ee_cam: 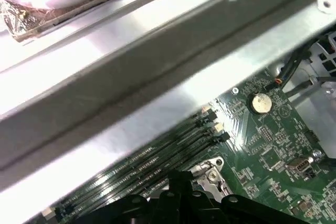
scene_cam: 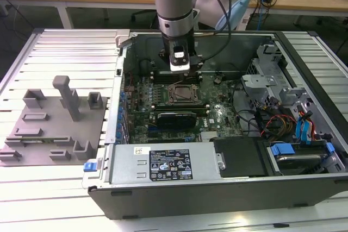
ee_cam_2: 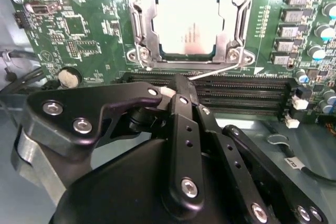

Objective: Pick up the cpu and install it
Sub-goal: 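Install the first cpu locking lever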

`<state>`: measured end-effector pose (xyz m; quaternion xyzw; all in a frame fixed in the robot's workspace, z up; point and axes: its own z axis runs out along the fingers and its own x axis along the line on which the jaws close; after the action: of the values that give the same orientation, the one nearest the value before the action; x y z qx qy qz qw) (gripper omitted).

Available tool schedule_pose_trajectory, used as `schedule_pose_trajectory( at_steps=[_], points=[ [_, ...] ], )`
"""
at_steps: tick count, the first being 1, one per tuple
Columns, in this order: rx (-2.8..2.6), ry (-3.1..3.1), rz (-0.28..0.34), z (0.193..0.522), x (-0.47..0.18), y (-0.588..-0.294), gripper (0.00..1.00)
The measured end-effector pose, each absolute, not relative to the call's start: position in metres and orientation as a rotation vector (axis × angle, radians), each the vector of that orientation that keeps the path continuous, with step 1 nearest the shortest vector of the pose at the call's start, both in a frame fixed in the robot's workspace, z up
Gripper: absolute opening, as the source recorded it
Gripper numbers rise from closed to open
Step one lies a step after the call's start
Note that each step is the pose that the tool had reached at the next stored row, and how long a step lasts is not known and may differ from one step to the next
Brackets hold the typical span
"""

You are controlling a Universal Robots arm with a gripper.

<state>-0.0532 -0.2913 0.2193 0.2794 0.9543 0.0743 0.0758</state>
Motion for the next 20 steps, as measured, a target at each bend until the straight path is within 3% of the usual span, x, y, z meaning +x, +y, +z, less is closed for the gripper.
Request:
schedule_pose_trajectory(
  at_steps=[20],
  points=[
    [0.838,2.861,0.225,0.208,-0.057,-0.288,0.11]
  ],
)
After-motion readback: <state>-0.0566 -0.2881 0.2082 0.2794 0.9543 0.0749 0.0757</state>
